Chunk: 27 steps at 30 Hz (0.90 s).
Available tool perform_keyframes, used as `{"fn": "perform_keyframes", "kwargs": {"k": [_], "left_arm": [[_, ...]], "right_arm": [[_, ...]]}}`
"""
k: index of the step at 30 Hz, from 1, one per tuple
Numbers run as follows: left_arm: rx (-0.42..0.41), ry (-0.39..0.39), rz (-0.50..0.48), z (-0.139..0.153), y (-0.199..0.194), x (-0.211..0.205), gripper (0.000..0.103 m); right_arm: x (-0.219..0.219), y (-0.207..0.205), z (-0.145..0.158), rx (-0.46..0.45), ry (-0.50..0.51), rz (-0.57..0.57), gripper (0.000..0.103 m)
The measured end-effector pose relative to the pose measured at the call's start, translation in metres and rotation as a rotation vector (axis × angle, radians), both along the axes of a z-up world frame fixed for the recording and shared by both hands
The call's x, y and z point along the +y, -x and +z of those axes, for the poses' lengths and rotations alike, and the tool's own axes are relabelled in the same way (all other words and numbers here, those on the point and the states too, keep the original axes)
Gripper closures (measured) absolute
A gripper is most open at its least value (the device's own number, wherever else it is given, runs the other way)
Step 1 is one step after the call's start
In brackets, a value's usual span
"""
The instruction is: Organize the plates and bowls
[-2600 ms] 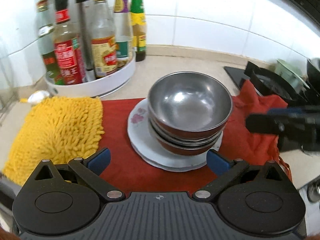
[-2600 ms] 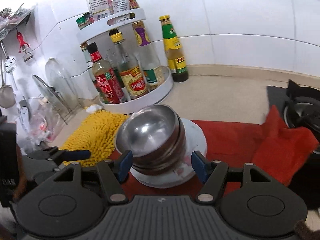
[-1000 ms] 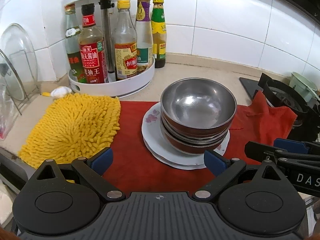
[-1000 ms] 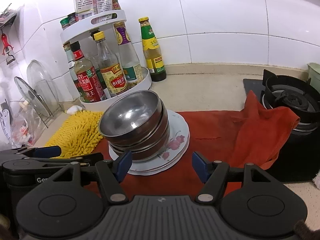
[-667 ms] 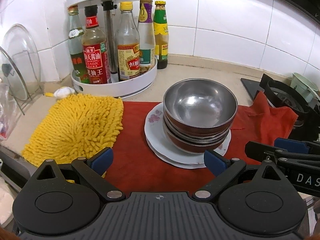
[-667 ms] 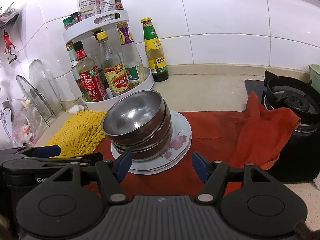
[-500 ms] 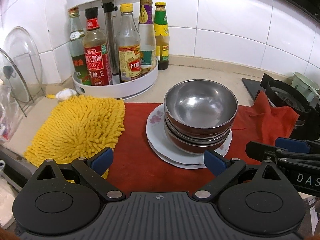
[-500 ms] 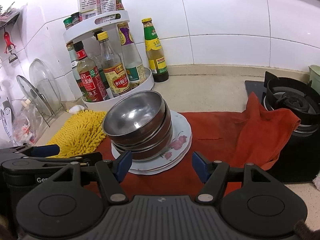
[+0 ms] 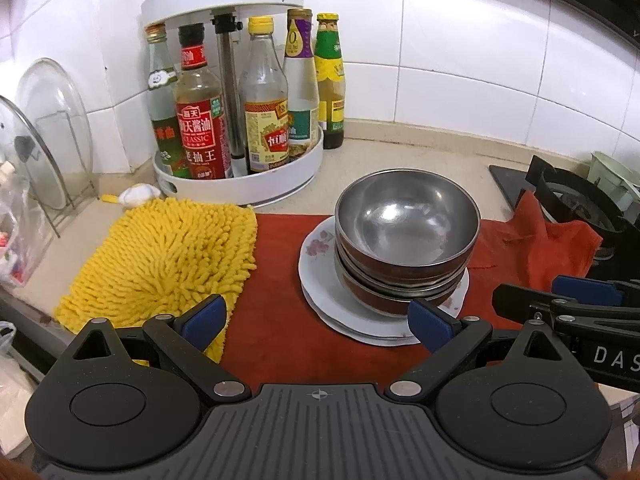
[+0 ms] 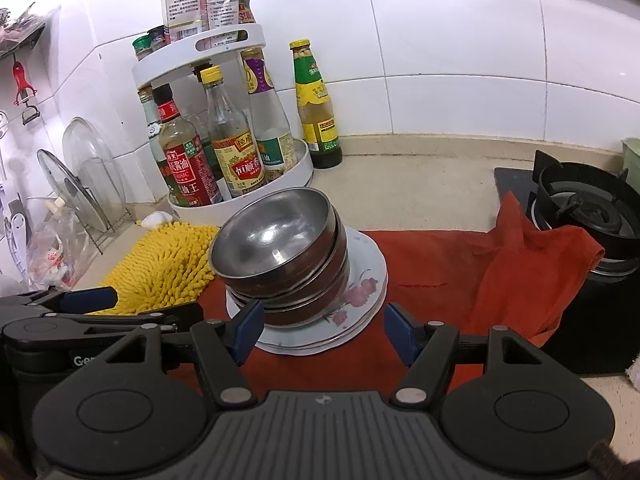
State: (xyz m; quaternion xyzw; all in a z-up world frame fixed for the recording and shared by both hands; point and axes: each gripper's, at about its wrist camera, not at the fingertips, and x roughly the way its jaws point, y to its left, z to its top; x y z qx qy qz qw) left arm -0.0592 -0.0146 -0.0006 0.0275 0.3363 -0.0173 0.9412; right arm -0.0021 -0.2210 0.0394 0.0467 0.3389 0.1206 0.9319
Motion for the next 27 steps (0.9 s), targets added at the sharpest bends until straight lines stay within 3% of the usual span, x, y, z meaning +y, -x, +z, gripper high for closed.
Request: {"fn": "perform_keyframes", "kwargs": {"k": [27], "left_arm": [[-0.037,-0.023,0.009,0.0027,0.0019,-0.0045,0.002]], "right_arm": [[-0.003,-0.0026,0.0011,-0.009,0.004,0.008,0.041]]}}
